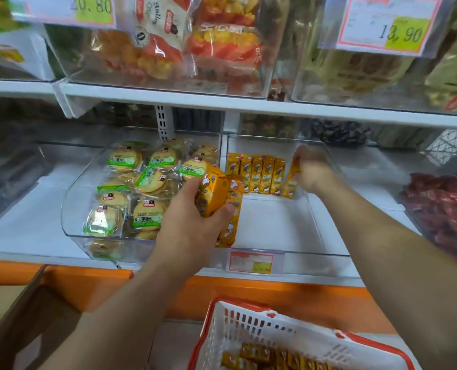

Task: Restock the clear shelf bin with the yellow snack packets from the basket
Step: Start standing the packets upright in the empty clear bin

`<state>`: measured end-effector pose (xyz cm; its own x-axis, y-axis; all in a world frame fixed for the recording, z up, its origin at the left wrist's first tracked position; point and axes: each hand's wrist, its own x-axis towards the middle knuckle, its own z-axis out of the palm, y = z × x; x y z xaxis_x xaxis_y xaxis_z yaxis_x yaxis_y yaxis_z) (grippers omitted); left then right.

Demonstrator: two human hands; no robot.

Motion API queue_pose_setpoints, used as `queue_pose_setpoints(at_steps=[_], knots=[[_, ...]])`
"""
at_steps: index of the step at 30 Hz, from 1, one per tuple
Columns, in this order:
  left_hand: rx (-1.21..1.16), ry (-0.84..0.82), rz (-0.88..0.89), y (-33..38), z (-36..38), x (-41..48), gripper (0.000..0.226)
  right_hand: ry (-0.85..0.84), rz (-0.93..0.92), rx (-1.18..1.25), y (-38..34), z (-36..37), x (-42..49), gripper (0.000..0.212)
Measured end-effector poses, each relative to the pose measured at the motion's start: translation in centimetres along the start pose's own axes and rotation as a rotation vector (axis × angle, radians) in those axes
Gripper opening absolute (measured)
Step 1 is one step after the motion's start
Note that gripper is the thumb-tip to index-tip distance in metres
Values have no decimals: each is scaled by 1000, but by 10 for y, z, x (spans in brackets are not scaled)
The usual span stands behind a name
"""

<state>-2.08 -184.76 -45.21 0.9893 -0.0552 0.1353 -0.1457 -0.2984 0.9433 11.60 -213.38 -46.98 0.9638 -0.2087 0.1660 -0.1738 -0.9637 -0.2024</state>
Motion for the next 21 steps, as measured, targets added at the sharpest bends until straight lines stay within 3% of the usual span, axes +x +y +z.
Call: queue_pose_setpoints(at_steps=[6,10,14,16,18,21], knots=[[-50,-34,-8,-6,-4,-1,18,-17,95,225,3,24,26,29],[-19,-13,-25,-6,-4,-1,31,64,155,284,2,26,18,48],[-18,-17,-48,1,-2,-1,46,126,20,282,-9,-4,-22,47],[-68,-40,-68,4,1,-3,47,100,-38,448,-16,-26,-59,35],[-127,-77,-86,8,6,-8,41,-28,-52,760,-23,-49,-107,25],[-187,-179,-82,16,18,-17,28,-246,-117,1070,-28,-77,-174,33]])
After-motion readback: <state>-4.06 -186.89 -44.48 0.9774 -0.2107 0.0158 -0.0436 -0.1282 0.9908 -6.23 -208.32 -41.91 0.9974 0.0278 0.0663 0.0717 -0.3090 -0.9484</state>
